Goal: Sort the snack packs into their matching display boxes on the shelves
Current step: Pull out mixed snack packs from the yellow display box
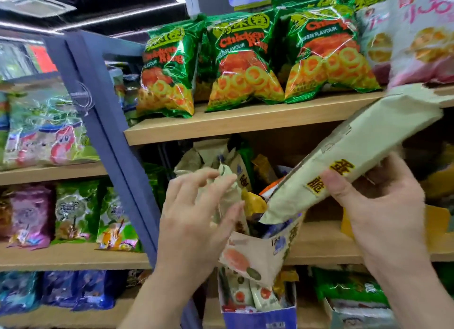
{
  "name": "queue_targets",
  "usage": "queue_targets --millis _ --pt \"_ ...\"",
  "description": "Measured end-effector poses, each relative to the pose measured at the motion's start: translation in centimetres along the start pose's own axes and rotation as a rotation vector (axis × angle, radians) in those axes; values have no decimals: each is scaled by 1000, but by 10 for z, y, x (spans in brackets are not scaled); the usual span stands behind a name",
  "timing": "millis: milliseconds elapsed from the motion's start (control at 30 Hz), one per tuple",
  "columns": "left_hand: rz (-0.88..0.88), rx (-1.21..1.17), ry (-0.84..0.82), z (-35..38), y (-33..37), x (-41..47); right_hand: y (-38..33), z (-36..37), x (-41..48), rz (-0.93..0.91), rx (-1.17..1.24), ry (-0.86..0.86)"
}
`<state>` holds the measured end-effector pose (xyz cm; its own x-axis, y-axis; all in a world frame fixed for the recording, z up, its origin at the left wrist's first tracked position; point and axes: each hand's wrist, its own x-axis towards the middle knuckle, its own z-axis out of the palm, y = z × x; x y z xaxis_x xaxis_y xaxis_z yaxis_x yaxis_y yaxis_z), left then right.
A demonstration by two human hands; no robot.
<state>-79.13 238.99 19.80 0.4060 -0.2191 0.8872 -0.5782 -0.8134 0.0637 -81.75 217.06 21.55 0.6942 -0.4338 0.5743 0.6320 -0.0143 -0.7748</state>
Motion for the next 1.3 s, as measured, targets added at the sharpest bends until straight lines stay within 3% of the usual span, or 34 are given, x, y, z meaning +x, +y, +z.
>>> queue_targets --millis 167,400,500,700,767,900,1000,1167,1300 --pt "119 56 -288 14 -31 20 0 3 -2 -13 -63 -8" --pt "133 26 -308 17 -39 29 17 -20 -3 105 15 -15" --pt "181 59 -383 9 -46 30 24 -26 -7 184 -90 -37" --pt "37 190 -360 7 -75 25 28 -9 -29 269 -137 -181" --pt "21 284 -330 9 -78 21 28 -1 -35 260 -130 -233" --pt "181 359 -281 3 -58 12 26 0 -32 179 -58 -186" --pt "261 354 -406 0 -42 14 28 -4 -24 132 24 -115" --pt "206 481 -798 12 -27 38 24 -5 -12 80 78 -90" --pt "213 348 -693 12 -30 41 11 -9 -1 -73 40 -113"
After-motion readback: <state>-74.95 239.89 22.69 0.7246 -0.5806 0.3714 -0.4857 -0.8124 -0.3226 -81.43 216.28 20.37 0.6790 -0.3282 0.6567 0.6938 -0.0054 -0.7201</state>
